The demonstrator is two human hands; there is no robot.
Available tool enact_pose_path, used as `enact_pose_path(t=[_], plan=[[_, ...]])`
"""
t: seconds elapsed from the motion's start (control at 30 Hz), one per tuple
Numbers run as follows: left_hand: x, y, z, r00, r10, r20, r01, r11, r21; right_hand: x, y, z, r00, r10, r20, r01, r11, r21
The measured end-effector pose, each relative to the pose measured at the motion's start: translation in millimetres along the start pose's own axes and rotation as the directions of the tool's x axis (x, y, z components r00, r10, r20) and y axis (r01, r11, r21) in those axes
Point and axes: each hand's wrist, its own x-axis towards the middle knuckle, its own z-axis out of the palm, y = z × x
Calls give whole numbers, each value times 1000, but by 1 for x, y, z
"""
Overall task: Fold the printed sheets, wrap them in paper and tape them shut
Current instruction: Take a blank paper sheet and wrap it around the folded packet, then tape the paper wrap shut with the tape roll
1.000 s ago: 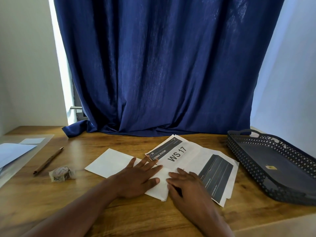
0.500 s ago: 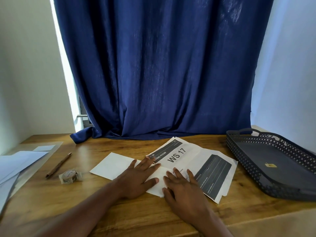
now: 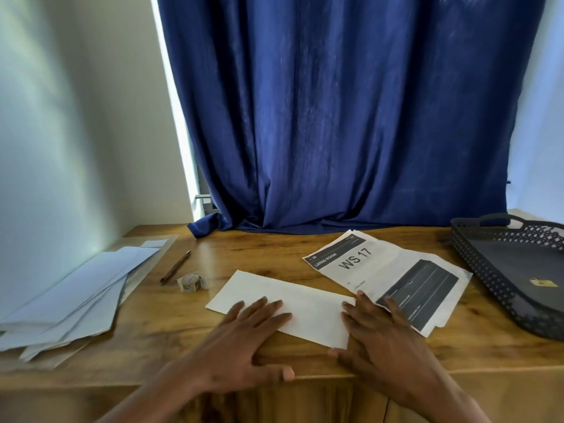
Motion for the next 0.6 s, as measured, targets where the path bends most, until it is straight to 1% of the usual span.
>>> enact_pose_path(t=[0.07,0.13,0.2,0.27,0.33,0.4,0.43,0.47,0.53,0.6], plan=[[-15,7,4,1000,2,-24,-1,1000,11,-13,-3,3,1000,-17,7,17,1000,14],[-29,6,6,998,-39,-42,40,999,17,-22,-5,7,993,-51,-109,54,998,24],[-42,2,6,995,-78,-67,81,996,35,-31,-4,15,995,-24,-101,30,998,57],[-54,-3,7,991,-75,-112,80,996,45,-33,2,27,980,-64,-190,71,997,27],[-65,-9,12,984,-48,-170,53,998,26,-36,5,35,946,-111,-303,130,991,44],[-75,-15,21,964,-9,-265,21,999,43,-38,6,37,899,-152,-410,190,980,54],[-79,-20,26,952,-2,-305,17,999,45,-39,7,39,881,-162,-445,216,974,73],[-83,-26,30,936,4,-353,8,999,32,-40,8,41,862,-151,-484,241,962,127],[-90,-37,34,892,-36,-450,-10,995,-101,-40,11,42,834,-75,-547,277,914,297],[-95,-48,30,829,-142,-542,-32,954,-298,-38,10,34,846,25,-533,271,841,469]])
